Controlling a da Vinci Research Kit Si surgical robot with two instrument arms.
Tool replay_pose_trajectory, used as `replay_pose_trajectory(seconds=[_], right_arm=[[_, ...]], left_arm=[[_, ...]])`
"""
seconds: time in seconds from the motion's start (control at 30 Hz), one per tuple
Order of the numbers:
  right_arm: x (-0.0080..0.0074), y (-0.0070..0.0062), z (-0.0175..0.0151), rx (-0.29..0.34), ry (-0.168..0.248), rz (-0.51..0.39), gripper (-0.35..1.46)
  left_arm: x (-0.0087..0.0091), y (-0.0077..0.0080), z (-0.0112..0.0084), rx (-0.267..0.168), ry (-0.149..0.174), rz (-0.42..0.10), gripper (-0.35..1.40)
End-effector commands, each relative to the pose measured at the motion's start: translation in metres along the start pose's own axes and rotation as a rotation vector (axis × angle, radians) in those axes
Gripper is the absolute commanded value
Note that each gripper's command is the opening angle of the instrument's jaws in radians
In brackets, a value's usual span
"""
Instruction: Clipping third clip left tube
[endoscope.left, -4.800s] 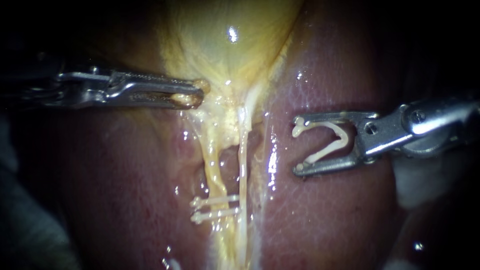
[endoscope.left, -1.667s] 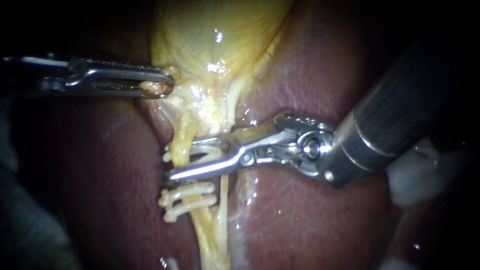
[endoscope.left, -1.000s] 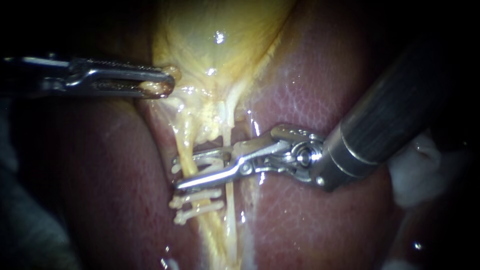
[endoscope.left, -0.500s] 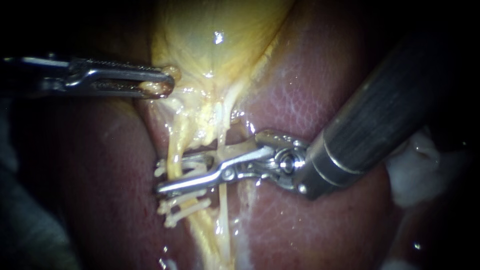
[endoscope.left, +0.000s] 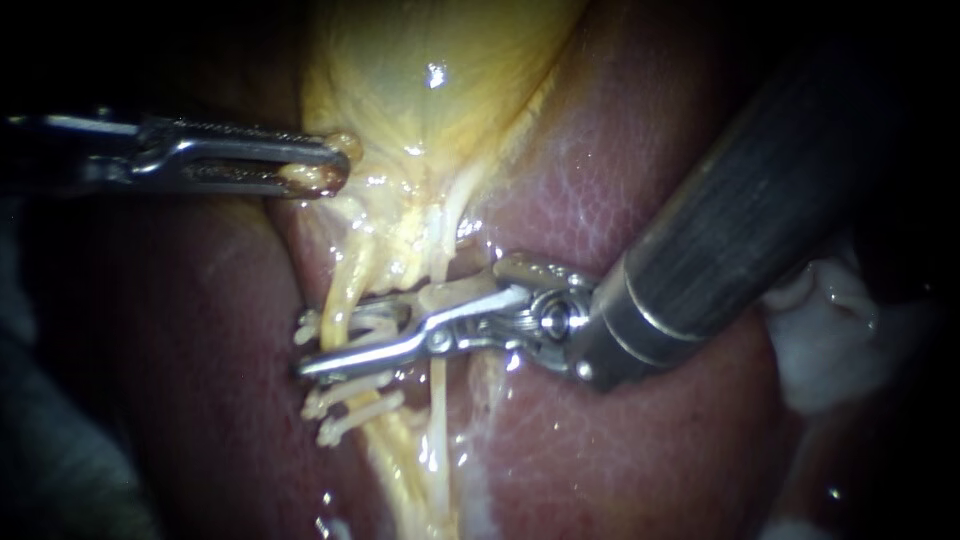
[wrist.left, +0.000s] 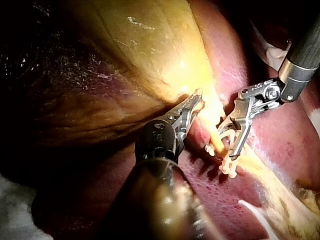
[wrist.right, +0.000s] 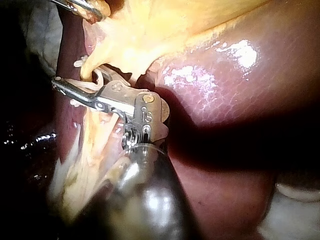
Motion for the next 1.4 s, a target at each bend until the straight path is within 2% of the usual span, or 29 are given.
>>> replay_pose_trajectory(seconds=[0.03,0.27,0.5,0.6,0.8,1.07,1.4], right_arm=[[0.0000,0.0001,0.0000,-0.001,-0.001,0.000,0.45],[-0.0001,0.0001,0.0000,-0.010,-0.013,0.000,0.45],[-0.0007,-0.0005,-0.0018,-0.054,-0.087,0.004,0.45],[-0.0009,-0.0004,-0.0026,-0.065,-0.106,0.010,0.45],[-0.0010,0.0002,-0.0037,-0.066,-0.113,0.009,0.45],[-0.0021,0.0013,-0.0028,-0.072,-0.120,0.001,0.46],[-0.0024,0.0015,-0.0021,-0.005,-0.043,-0.007,0.46]], left_arm=[[0.0000,0.0000,-0.0001,0.001,0.000,0.000,-0.35],[0.0000,0.0001,-0.0001,0.001,0.000,-0.001,-0.35],[0.0000,0.0001,-0.0001,0.000,0.000,-0.001,-0.35],[0.0000,0.0001,-0.0001,0.000,0.000,0.000,-0.35],[0.0000,0.0001,-0.0001,0.000,0.000,0.000,-0.35],[0.0000,0.0001,-0.0001,0.001,0.000,-0.001,-0.35],[0.0000,0.0001,0.0001,0.001,0.000,-0.001,-0.35]])
